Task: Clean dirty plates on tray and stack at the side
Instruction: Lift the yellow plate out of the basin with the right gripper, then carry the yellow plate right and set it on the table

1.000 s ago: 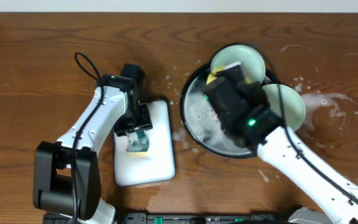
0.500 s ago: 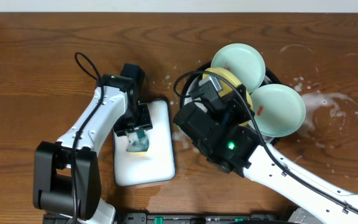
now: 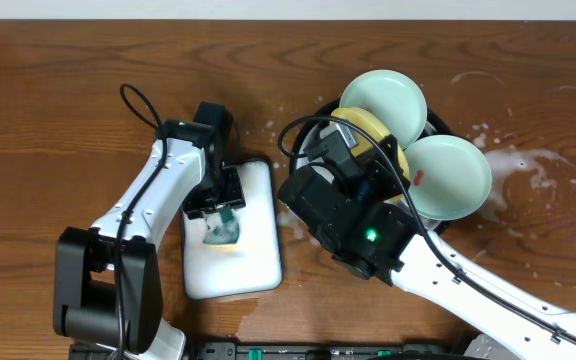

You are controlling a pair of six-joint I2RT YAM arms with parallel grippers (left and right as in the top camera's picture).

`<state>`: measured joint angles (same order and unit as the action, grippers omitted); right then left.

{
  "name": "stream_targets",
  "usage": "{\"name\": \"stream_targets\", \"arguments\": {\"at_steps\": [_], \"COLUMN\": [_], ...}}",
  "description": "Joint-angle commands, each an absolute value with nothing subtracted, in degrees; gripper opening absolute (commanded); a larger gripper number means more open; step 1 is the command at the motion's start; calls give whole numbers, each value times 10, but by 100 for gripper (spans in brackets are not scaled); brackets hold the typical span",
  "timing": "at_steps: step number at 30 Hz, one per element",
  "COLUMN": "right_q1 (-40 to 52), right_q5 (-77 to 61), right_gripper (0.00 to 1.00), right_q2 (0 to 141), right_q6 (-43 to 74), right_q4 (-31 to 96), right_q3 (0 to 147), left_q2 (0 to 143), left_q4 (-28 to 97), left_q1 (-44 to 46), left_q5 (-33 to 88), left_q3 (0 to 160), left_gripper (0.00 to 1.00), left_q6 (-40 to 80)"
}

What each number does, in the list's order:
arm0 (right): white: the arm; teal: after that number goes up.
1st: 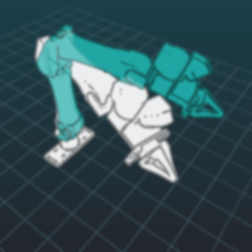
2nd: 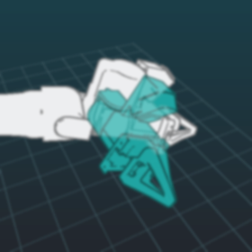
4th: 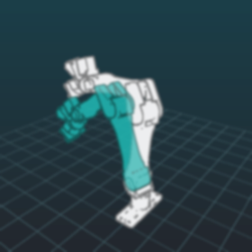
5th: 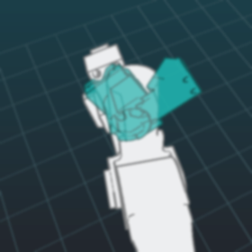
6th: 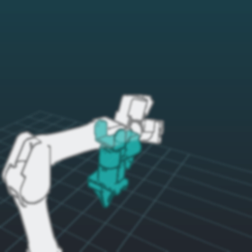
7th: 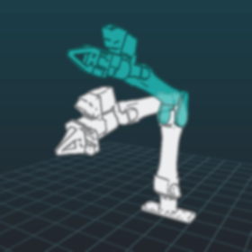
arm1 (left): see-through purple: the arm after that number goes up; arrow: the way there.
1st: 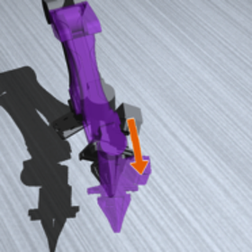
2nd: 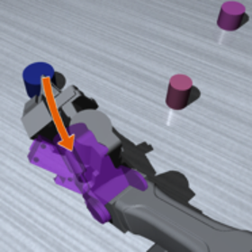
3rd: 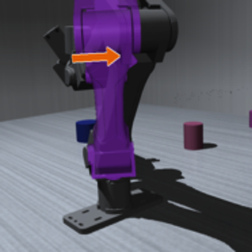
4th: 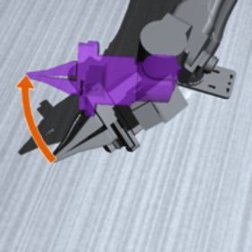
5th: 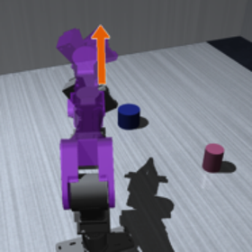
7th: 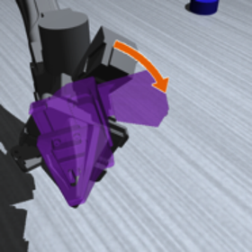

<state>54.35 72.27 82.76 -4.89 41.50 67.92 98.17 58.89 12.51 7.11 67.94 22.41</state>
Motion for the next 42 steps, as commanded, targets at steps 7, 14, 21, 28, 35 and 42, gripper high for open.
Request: {"name": "stream_targets", "arguments": {"at_steps": [7,14,21,28,35,42], "right_q1": [548,512,341,64,-302,-434], "right_q5": [748,674,380,97,-136,-147], "right_gripper": [1,1,1,1,1,1], "right_q2": [820,821,814,767,846,967], "right_q6": [-47,49,176,192,201,244], "right_q4": [413,439,502,509,501,446], "right_q3": [685,684,699,761,761,761], "left_q2": [985,985,985,985,985,985], "left_q4": [592,592,593,593,593,593], "left_q1": [123,123,123,123,123,123], "left_q5": [67,67,67,67,71,71], "left_q3": [679,679,679,679,679,679], "left_gripper": [59,59,59,59,59,59], "left_q6": [221,221,221,221,221,221]}}
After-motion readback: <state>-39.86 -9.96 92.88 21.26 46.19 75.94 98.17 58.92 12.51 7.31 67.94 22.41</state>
